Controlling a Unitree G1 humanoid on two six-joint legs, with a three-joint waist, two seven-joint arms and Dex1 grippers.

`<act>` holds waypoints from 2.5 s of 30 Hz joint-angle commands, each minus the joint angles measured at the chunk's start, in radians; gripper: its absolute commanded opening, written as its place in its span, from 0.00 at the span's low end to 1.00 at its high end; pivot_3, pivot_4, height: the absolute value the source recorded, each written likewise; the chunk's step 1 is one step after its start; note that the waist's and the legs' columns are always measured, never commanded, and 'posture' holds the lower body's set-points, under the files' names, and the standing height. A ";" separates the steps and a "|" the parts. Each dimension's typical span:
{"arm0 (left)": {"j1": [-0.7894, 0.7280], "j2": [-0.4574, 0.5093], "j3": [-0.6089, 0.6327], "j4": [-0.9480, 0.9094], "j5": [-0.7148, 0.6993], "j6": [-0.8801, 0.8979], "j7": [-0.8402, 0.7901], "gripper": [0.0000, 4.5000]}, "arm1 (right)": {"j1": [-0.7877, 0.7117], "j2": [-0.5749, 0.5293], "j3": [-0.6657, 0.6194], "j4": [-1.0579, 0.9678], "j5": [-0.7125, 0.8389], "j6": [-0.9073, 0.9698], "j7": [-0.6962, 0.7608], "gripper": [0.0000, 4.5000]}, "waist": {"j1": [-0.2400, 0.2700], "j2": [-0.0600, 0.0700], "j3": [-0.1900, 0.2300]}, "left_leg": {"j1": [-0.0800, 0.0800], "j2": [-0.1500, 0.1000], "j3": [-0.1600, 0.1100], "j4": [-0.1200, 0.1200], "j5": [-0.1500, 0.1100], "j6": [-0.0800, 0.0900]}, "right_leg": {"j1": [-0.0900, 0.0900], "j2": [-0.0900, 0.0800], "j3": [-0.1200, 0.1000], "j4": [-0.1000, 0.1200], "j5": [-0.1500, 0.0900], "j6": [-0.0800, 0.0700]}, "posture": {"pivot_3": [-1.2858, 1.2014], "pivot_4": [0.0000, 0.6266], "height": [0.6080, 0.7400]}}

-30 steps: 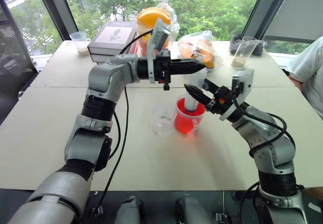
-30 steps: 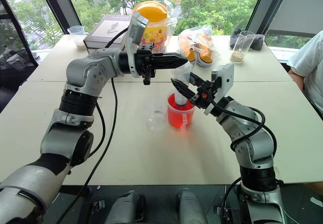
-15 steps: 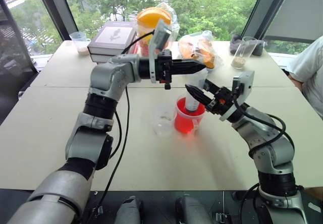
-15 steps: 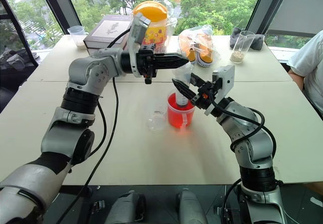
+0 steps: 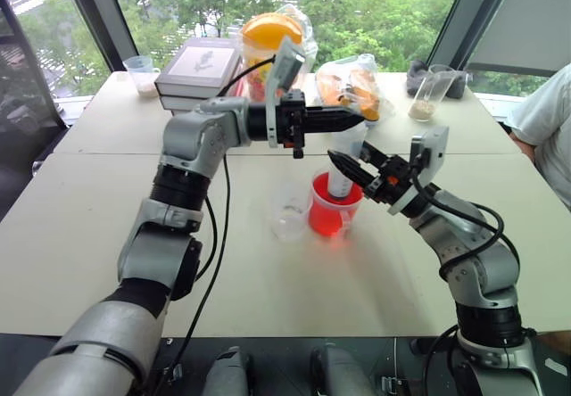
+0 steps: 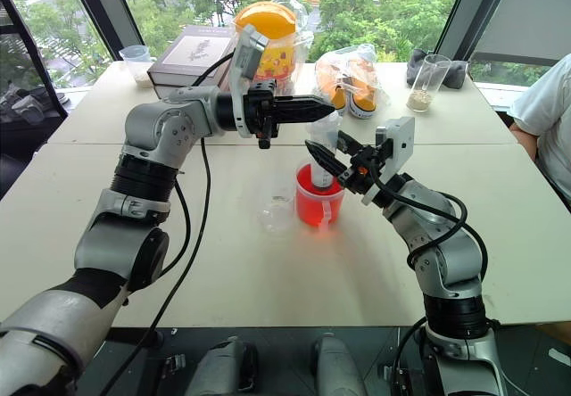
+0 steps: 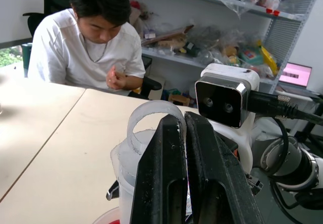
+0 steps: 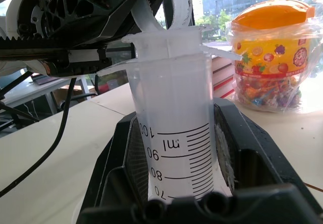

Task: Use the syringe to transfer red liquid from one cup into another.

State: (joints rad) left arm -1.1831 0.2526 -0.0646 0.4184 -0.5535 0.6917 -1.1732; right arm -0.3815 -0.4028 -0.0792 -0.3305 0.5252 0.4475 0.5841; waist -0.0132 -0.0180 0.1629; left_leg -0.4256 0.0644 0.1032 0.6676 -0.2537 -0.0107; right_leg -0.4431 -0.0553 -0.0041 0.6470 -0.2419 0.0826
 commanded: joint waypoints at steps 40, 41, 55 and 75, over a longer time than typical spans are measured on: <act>-0.024 0.049 0.053 -0.097 -0.010 -0.077 -0.013 0.51 | -0.104 -0.029 0.016 -0.091 0.040 0.116 -0.011 0.32 | 0.001 0.000 0.000 | 0.000 0.000 0.000 0.000 0.000 0.000 | 0.000 0.000 0.000 0.000 0.000 0.000 | 0.52 0.24 1.00; -0.021 0.052 0.054 -0.100 -0.009 -0.076 -0.015 0.51 | -0.108 -0.030 0.013 -0.091 0.041 0.120 -0.011 0.32 | 0.001 0.000 0.000 | 0.000 0.000 0.000 0.000 0.000 0.000 | 0.000 0.000 0.000 0.000 0.000 0.000 | 0.52 0.24 1.00; 0.015 0.173 0.110 -0.134 -0.036 -0.022 -0.013 0.51 | -0.155 -0.044 -0.023 -0.081 0.058 0.131 -0.021 0.32 | -0.002 0.000 0.000 | 0.000 0.000 0.000 0.000 0.000 0.000 | 0.000 0.000 0.000 0.000 0.000 0.000 | 0.52 0.24 1.00; 0.048 0.357 0.198 -0.168 -0.061 0.033 0.026 0.51 | -0.269 0.105 0.146 -0.035 0.091 0.132 0.012 0.32 | 0.002 0.000 0.000 | -0.001 0.002 -0.001 0.001 0.000 0.000 | 0.001 0.002 0.001 0.000 0.000 0.000 | 0.52 0.24 1.00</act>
State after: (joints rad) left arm -1.1253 0.5947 0.1026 0.2936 -0.5896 0.7174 -1.1501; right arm -0.6594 -0.3035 0.0657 -0.3696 0.6304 0.6196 0.5824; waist -0.0116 -0.0180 0.1630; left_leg -0.4263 0.0660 0.1024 0.6684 -0.2536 -0.0109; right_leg -0.4424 -0.0528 -0.0029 0.6468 -0.2419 0.0825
